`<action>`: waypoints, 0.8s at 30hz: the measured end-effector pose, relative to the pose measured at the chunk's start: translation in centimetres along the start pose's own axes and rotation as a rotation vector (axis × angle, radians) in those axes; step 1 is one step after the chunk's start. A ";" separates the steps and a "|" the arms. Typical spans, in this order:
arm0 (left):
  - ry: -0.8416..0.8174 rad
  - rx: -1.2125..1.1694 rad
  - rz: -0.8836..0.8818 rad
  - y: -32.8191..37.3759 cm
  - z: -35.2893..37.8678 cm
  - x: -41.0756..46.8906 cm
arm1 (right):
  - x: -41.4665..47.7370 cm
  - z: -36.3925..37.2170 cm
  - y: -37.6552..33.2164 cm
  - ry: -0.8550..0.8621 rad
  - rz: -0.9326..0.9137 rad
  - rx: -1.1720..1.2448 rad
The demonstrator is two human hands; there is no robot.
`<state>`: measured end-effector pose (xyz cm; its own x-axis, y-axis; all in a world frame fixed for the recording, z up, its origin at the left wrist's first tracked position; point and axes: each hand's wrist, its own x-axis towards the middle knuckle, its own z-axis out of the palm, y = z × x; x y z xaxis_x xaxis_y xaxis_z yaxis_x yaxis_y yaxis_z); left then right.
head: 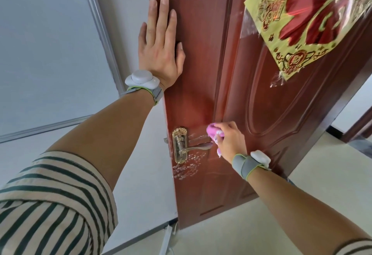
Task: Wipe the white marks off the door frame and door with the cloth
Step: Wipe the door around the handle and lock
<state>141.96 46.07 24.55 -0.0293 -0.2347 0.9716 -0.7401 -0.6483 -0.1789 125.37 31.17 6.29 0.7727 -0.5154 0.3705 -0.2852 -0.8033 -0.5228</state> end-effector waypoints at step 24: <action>-0.006 -0.022 -0.014 0.3 -0.2 0.2 | 2.0 1.3 -0.6 -0.122 -0.015 -0.043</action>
<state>141.58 46.01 24.77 -0.0148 -0.2303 0.9730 -0.7551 -0.6353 -0.1619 127.80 30.98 6.36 0.8393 -0.4656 0.2807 -0.2956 -0.8241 -0.4832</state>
